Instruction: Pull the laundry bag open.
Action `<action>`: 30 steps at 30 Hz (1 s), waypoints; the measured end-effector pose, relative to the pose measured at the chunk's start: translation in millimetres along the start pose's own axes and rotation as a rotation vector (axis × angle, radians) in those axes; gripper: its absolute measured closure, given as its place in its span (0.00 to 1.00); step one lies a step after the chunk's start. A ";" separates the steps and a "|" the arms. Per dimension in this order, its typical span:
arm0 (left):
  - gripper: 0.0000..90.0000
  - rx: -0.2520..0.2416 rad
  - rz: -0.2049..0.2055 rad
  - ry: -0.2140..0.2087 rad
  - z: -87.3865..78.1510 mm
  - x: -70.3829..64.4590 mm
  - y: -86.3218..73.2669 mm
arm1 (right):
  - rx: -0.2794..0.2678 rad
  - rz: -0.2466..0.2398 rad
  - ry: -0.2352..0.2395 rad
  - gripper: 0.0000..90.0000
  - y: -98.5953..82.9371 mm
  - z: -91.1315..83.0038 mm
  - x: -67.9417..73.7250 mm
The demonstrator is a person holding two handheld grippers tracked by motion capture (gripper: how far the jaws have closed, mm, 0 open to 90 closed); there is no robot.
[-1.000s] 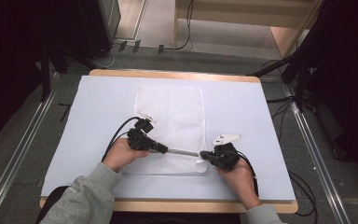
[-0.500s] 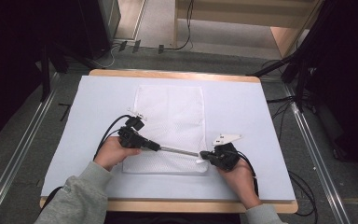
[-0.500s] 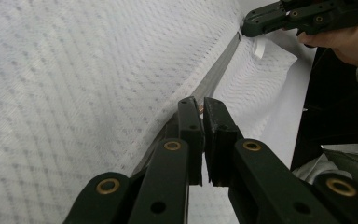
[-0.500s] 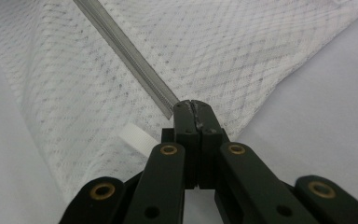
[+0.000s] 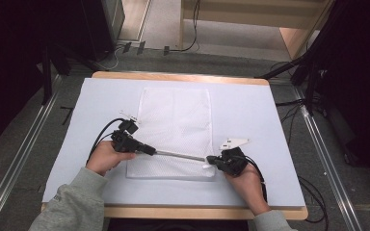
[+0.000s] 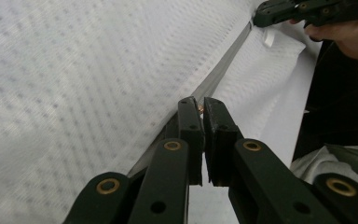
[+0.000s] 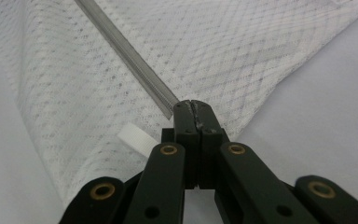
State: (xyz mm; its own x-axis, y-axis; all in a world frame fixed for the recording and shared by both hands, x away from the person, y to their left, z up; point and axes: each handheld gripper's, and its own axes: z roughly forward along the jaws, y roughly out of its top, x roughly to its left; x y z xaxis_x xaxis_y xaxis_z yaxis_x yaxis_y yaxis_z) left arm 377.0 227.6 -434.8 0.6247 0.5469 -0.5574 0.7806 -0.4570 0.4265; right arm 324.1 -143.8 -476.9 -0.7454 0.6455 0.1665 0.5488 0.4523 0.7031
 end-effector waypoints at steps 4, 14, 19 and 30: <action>0.98 -0.006 -0.013 0.010 -8.5 5.7 -6.0 | 0.000 -0.001 0.001 1.00 0.0 0.0 0.0; 0.98 -0.007 -0.030 0.048 -23.4 13.7 -19.4 | 0.001 -0.002 0.001 1.00 0.2 0.1 0.0; 0.98 -0.014 -0.052 0.060 -32.3 21.0 -26.7 | 0.006 -0.005 0.000 1.00 0.6 0.0 0.4; 0.98 -0.048 -0.103 0.097 -54.3 35.5 -46.4 | 0.009 -0.009 0.006 1.00 1.6 0.4 -0.8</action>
State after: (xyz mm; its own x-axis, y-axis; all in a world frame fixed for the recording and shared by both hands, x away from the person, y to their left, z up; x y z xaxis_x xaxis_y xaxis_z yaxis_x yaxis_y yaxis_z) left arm 364.1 306.3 -435.7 0.5383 0.6558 -0.5293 0.8395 -0.3622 0.4051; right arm 325.7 -143.4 -476.2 -0.7523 0.6379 0.1646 0.5458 0.4635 0.6980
